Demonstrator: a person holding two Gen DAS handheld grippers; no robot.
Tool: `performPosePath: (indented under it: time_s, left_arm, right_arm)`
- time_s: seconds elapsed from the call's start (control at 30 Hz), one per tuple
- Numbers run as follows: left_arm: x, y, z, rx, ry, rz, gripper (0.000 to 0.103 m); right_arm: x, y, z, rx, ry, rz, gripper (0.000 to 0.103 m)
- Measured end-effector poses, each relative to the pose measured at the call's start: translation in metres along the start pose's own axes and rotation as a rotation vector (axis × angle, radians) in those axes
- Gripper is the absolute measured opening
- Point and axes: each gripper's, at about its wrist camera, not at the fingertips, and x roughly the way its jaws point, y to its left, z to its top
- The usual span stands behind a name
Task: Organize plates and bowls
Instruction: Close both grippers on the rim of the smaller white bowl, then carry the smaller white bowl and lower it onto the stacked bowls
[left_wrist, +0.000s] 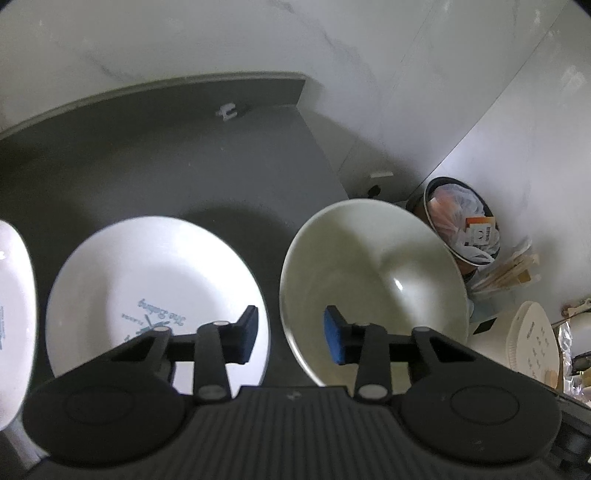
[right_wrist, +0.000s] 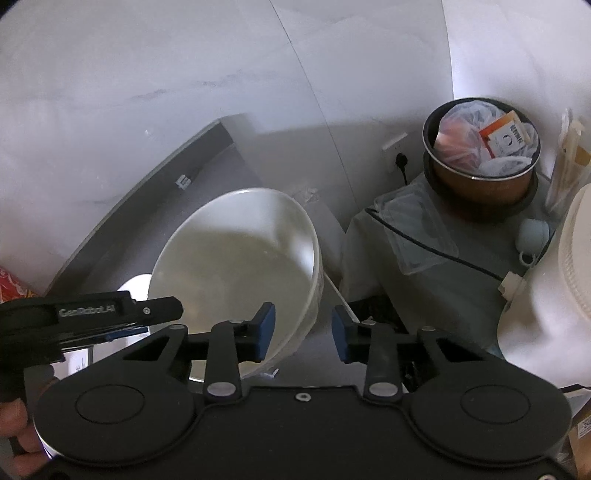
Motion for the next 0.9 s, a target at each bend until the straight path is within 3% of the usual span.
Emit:
performPosePath:
  time_s: [0.2,0.23,0.27,0.43,0.9]
  left_arm:
    - [0.011,0.002,-0.001,-0.029,0.020,0.012,0.016]
    - [0.013,0.003,-0.001,-0.036,0.028,0.011,0.015]
    - [0.014,0.004,-0.001,-0.043,0.030,0.004,0.010]
    - [0.010,-0.002,-0.002,-0.034,0.024,0.027,0.009]
    - [-0.039,0.008,-0.004,-0.040,-0.052,-0.039,0.009]
  right_arm:
    - [0.007,-0.001,0.001,-0.008,0.009,-0.001,0.027]
    - [0.007,-0.001,0.001,-0.018,0.005,0.005,0.019]
    - [0.007,0.002,0.001,-0.040,-0.009,0.006,0.018]
    - [0.002,0.006,0.001,-0.064,-0.030,-0.012,0.017]
    - [-0.038,0.025,-0.006,-0.053,-0.110,0.005,0.017]
